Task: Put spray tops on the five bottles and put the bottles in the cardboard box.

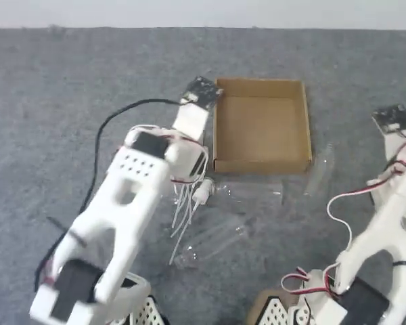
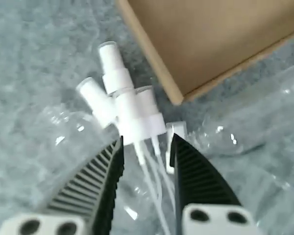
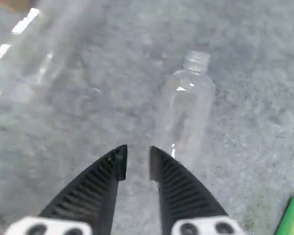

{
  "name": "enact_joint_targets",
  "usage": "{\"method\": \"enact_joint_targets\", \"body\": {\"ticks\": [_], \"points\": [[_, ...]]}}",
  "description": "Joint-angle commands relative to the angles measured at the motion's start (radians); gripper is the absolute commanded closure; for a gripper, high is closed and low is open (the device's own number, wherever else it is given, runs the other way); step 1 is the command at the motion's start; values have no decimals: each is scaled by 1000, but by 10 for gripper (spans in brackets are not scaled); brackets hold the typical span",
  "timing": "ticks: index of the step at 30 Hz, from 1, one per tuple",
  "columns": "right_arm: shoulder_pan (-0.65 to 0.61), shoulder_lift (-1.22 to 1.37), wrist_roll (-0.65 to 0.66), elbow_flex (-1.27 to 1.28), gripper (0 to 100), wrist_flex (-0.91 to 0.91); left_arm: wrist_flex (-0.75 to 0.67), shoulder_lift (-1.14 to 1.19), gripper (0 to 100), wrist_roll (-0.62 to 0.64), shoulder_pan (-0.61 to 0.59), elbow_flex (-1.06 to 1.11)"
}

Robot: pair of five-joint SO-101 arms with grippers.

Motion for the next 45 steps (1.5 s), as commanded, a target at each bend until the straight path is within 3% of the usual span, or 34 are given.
{"method": "enact_joint_targets", "body": {"ticks": [1, 10, 25, 34, 45], "points": [[50, -50, 21, 77, 883, -150, -57, 101, 852, 41, 20, -105], [81, -50, 29, 181, 864, -288, -63, 308, 852, 64, 9, -231], [79, -50, 77, 207, 864, -292, -63, 466, 852, 57, -69, -323], [81, -50, 77, 207, 864, -291, -57, 483, 958, 57, -68, -318], [81, -50, 77, 207, 864, -286, 0, 331, 987, 66, -66, -323]]}}
